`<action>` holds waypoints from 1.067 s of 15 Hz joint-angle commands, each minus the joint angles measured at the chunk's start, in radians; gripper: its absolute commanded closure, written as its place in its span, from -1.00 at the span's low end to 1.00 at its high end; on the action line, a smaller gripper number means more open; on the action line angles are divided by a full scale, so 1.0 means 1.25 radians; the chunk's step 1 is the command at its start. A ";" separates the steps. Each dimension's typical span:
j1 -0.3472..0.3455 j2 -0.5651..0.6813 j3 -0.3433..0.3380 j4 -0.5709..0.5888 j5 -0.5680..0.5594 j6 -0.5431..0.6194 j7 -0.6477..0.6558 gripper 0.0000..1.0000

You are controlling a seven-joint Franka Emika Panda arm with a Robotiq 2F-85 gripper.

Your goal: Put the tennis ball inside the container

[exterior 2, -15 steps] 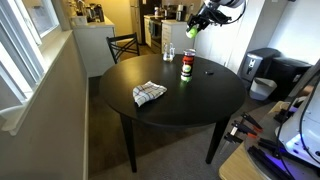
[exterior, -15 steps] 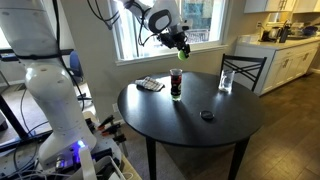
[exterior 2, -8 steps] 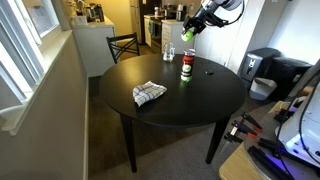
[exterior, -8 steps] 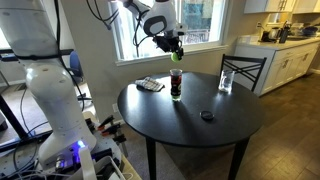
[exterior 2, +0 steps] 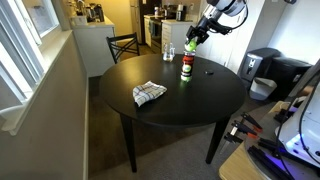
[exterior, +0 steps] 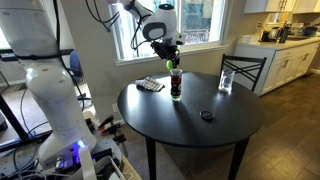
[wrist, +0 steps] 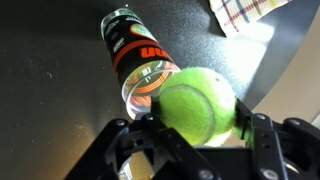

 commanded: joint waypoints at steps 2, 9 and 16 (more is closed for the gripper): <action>-0.013 -0.016 -0.007 -0.031 -0.013 0.010 -0.013 0.17; -0.026 -0.013 -0.020 -0.041 -0.025 0.046 -0.011 0.17; -0.020 0.028 -0.012 -0.022 -0.046 0.109 0.017 0.17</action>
